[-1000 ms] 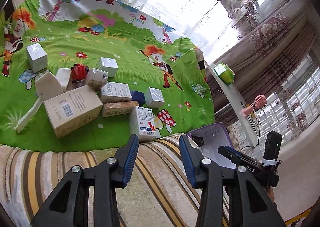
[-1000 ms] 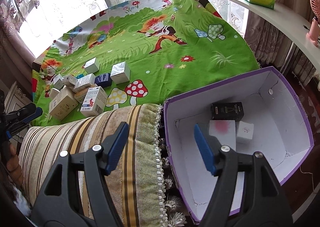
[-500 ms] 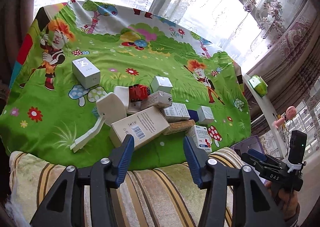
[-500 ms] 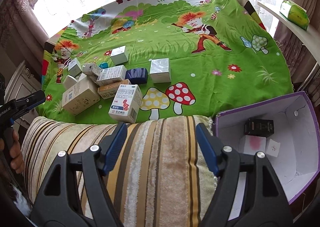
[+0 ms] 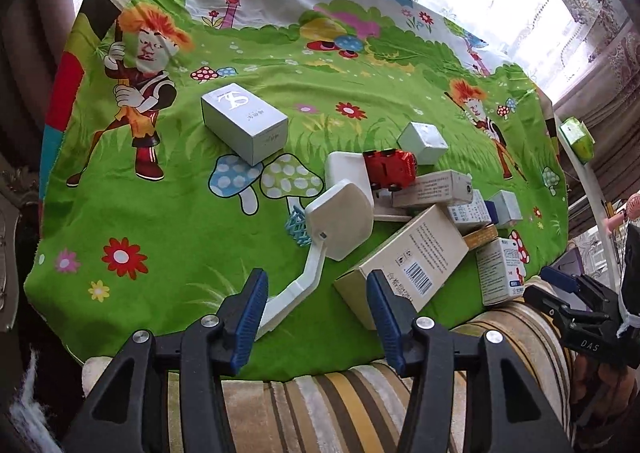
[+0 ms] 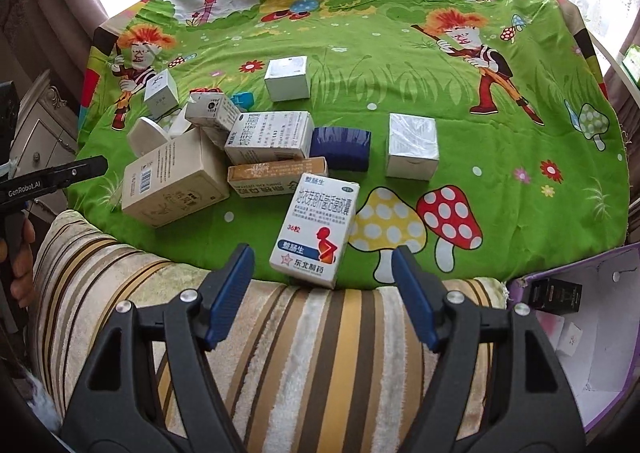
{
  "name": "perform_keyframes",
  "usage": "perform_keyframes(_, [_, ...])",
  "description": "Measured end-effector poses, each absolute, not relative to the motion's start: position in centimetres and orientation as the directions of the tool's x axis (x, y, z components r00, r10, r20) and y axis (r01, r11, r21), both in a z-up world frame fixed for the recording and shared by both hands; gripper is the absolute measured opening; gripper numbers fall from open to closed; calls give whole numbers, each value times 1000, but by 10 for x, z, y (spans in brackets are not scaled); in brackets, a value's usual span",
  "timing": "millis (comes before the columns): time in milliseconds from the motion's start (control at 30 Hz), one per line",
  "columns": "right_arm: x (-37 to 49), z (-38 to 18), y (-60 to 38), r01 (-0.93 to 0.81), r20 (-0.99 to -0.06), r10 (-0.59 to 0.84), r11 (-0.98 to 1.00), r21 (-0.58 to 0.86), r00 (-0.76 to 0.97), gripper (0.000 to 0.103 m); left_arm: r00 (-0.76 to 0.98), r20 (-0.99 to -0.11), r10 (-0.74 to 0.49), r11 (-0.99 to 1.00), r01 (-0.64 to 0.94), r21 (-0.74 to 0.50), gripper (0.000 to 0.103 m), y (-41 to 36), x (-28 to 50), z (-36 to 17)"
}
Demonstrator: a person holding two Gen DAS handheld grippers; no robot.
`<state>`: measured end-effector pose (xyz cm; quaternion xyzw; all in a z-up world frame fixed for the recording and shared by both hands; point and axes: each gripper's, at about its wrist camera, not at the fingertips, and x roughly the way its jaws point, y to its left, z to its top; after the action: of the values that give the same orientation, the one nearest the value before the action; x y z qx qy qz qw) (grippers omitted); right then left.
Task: Organize rigid objects
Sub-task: 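Grasp the white plastic stand by its stem with the left tool while the right grasps the white medicine box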
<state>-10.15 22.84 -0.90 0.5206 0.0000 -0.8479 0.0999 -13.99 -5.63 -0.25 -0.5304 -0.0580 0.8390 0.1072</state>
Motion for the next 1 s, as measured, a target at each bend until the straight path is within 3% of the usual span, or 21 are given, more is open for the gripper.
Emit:
perform_keyframes(133, [-111,-17,224,168,-895,-161,-981,98,-417,74,-392,-905,164,-981,-162,-108,53,-51,-142,-14])
perform_keyframes(400, [-126,-29,219,166,-911,-143,-983,83,-387,74,-338,-932,132,-976,-209,-62,52,-42,-154,-33])
perform_keyframes(467, [-129,-32,216,166,-914,-138,-983,80,-381,74,-330,-934,133,-973,-223,-59,46,-40,-156,-36])
perform_keyframes(533, [-131,-34,215,167,-916,-135,-983,76,-378,73,-322,-938,126,-972,-228,-53,32,-40,-157,-40])
perform_keyframes(567, [-133,-35,215,167,-917,-135,-983,76,-377,69,-320,-938,131,-971,-234,-56,25,-39,-157,-40])
perform_keyframes(700, [-133,-38,217,167,-915,-155,-981,98,-374,49,-343,-928,144,-970,-236,-63,18,-39,-155,-37])
perform_keyframes(1000, [-125,-33,217,184,-894,-169,-978,99,-415,44,-409,-902,136,-986,-144,-83,15,-51,-144,-22])
